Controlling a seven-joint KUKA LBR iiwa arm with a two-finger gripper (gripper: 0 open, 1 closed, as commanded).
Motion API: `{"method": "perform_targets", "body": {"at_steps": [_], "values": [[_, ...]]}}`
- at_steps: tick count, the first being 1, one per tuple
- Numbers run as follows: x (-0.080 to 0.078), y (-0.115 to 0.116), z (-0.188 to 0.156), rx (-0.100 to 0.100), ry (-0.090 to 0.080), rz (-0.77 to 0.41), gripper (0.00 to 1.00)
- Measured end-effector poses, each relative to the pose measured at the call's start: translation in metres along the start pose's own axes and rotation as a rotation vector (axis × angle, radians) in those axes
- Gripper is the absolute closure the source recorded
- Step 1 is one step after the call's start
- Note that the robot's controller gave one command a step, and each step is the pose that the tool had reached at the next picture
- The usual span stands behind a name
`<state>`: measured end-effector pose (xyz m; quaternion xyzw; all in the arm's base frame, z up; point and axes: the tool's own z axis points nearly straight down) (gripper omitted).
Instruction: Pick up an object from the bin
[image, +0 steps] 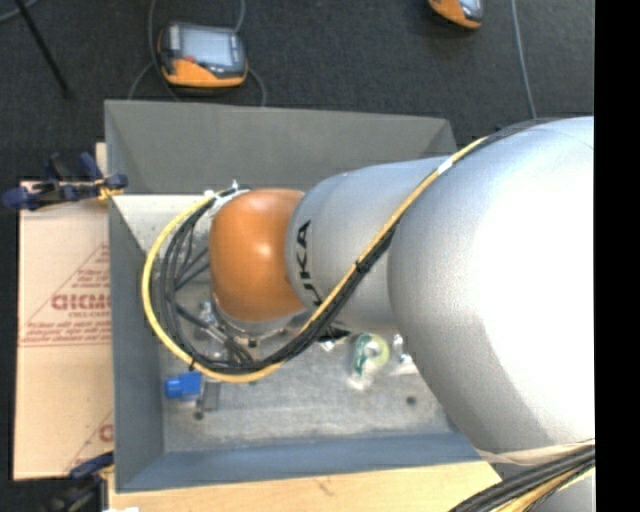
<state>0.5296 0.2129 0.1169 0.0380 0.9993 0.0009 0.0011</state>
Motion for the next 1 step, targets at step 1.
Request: {"method": "perform_targets", "body": {"at_steps": [1], "values": [[0.0051, 0.0198, 0.0494, 0.002, 0.003, -0.014, 0.0]]}}
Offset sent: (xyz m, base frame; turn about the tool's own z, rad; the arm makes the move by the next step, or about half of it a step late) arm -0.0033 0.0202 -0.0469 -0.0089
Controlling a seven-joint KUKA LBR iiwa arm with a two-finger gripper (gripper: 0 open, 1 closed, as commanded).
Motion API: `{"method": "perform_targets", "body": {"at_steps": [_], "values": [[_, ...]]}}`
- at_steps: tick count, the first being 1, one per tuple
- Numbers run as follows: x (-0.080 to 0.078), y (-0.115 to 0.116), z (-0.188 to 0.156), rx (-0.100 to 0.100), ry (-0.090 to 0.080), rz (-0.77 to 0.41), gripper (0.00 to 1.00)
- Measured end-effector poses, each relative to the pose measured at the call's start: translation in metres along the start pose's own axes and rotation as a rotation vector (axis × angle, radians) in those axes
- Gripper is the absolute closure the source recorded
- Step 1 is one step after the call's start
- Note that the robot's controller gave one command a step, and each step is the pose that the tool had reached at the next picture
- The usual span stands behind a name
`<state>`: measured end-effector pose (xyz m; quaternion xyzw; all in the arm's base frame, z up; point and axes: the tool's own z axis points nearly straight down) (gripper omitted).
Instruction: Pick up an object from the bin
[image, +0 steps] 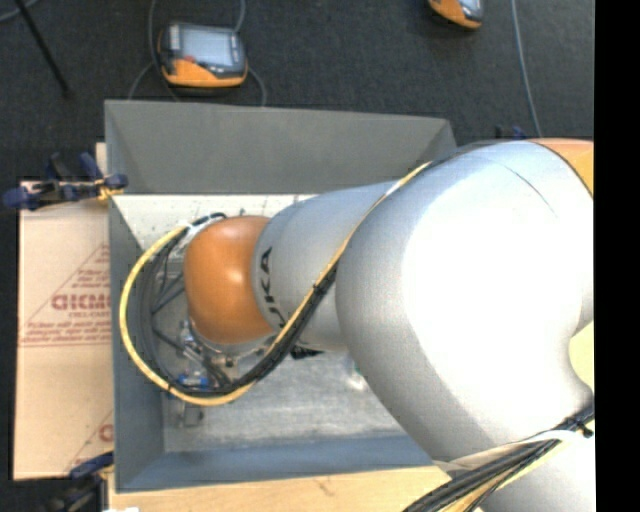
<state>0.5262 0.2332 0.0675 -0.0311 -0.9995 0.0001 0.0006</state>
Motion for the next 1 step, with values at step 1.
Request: {"method": "perform_targets", "body": {"at_steps": [1], "values": [[-0.0011, -0.0004, -0.0028, -0.002, -0.003, 0.005, 1.0]]}}
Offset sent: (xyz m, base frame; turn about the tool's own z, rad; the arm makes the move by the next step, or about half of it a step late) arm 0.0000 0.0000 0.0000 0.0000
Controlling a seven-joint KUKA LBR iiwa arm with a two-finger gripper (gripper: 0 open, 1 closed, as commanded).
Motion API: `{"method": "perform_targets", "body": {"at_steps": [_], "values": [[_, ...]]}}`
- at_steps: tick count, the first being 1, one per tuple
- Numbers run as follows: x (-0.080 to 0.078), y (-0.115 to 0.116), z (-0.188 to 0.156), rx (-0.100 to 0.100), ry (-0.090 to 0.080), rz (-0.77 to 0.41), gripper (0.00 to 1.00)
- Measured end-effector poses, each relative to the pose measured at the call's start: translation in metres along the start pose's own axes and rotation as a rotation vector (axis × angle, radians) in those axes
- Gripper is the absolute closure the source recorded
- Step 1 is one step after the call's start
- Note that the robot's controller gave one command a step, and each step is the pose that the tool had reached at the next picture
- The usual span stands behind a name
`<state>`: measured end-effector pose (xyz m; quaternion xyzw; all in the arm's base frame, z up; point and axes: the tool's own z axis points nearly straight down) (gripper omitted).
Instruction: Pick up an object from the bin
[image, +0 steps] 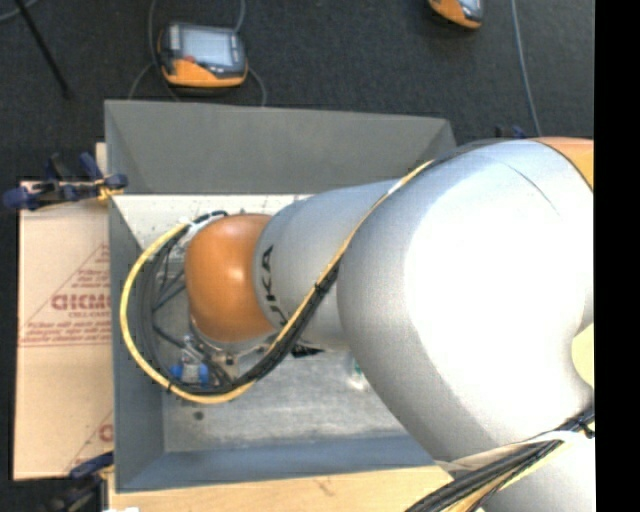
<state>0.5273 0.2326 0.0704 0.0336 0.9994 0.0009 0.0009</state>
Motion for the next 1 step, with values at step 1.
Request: {"method": "perform_targets", "body": {"at_steps": [1], "values": [[-0.0575, 0.0092, -0.1456, -0.004, -0.012, 0.003, 1.0]]}}
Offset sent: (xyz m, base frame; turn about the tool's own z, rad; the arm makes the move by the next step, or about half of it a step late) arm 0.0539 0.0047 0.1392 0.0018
